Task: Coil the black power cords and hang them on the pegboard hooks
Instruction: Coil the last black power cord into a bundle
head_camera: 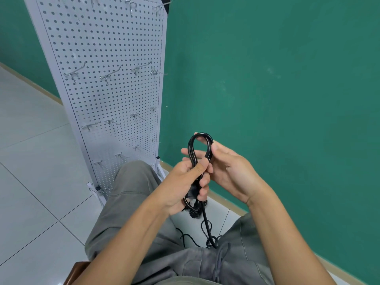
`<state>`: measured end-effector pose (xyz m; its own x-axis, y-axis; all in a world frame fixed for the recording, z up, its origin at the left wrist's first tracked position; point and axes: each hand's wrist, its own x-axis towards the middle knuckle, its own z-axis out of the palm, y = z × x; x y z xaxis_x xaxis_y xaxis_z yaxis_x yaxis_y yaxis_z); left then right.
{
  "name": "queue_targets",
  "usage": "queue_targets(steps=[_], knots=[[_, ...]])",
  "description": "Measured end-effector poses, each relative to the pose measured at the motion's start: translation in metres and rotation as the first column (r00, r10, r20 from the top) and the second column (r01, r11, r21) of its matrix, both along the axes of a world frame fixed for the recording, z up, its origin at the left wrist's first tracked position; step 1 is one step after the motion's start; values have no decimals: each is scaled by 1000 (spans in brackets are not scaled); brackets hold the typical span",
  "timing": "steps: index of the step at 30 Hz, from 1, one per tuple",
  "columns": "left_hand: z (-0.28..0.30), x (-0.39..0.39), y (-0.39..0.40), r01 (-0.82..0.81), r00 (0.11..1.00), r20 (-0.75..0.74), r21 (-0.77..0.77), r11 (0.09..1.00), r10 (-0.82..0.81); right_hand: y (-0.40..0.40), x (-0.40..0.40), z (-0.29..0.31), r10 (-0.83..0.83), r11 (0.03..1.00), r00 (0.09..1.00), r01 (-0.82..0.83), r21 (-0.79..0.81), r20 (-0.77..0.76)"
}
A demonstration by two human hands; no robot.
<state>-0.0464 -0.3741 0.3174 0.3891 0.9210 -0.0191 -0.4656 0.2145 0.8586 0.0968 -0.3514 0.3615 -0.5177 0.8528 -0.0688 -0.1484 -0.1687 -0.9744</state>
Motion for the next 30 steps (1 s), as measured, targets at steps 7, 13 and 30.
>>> queue_targets(steps=[7, 13, 30], knots=[[-5, -5, 9, -178, 983, 41, 8, 984, 178, 1, -20, -7, -40, 999, 997, 41, -11, 60], [1, -37, 22, -357, 917, 166, -65, 932, 363, -12, -48, -47, 22, 999, 942, -35, 31, 335], [-11, -89, 46, -805, 593, -41, -11, 593, 804, -36, -48, -53, -306, 738, 640, -308, 601, 705]])
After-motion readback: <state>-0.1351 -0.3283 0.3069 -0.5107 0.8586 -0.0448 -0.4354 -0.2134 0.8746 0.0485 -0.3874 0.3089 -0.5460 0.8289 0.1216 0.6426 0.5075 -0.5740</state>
